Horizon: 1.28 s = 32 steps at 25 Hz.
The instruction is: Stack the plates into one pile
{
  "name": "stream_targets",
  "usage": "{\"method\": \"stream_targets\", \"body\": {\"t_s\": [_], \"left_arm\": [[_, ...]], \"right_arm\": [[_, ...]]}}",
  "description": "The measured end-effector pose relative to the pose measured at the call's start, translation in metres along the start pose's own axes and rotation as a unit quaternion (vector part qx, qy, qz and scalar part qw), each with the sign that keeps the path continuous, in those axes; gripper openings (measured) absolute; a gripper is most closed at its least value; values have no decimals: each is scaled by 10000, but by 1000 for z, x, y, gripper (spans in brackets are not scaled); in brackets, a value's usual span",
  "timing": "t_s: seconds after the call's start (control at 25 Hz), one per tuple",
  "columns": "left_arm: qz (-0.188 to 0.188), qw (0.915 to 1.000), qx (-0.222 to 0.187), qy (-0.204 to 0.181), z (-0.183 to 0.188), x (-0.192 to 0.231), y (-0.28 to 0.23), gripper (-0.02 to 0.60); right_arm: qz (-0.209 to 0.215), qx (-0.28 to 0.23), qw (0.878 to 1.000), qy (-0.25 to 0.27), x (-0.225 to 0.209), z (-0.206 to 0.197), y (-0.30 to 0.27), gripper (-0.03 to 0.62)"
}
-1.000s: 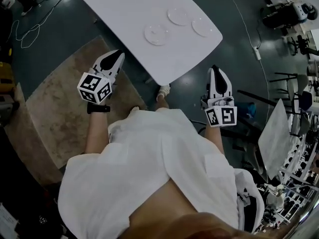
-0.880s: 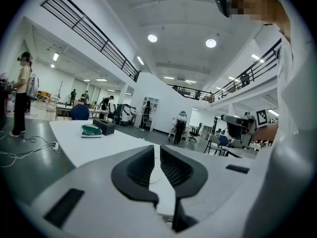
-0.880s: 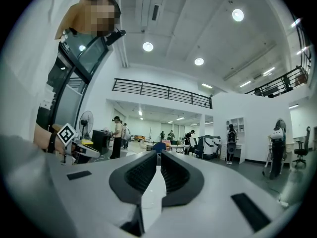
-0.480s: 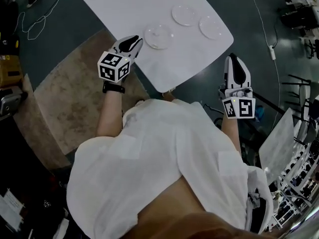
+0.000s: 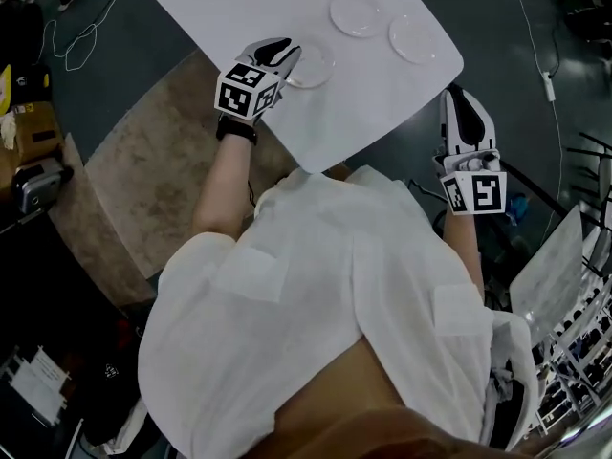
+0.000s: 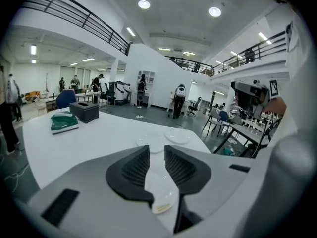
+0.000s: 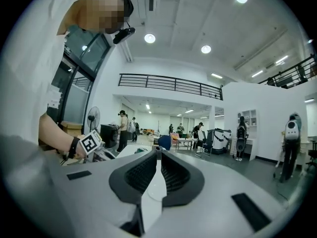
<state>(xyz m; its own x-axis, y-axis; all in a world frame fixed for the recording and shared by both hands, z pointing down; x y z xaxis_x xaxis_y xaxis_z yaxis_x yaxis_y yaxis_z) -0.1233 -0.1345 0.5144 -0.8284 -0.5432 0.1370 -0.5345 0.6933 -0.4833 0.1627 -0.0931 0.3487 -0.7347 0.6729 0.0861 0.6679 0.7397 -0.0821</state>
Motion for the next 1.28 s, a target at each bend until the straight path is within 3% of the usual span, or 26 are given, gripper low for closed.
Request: {"method": "stream_targets", "body": {"t_s": [0.24, 0.36, 0.48, 0.6, 0.76, 1.0, 1.28], "left_arm": [[-347, 9922, 580, -1044, 18, -10, -57, 91], [-539, 9811, 830, -1661, 22, -11, -75, 94], [-759, 9644, 1111, -2274, 20, -11, -92, 101], [-1089, 9401, 1352, -2933, 15, -12, -106, 109], [-1542, 8990, 1588, -3780, 12, -5, -122, 109], [-1980, 8536, 1805, -4468, 5, -1, -152, 110], [-2424, 7780, 2159, -5379, -15, -6, -186, 117]], "right_arm": [[37, 189, 9994, -287, -27, -20, 1, 32], [3, 253, 9991, -345, -34, -23, 4, 32], [-138, 307, 9986, -402, -36, -27, 7, 32], [-397, 393, 9974, -461, -27, -31, 9, 32], [-820, 432, 9946, -475, -12, -23, 2, 32], [-1273, 526, 9886, -610, 6, -23, 12, 32], [-1856, 623, 9771, -834, 16, -31, 35, 32]]}}
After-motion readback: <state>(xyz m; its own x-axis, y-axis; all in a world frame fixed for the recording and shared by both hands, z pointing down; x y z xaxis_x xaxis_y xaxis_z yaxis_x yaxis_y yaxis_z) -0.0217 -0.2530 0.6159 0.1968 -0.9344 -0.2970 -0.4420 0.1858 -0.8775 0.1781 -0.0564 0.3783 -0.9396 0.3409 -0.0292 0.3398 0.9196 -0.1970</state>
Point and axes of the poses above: the fingertips, and each gripper's own axes: y backward along the fingers, x to its left, z out of its top, the point moved 3 cm from there along y, backward along the fingers, and after that the axes turned 2 degrees about -y, right-handed, at the moved point
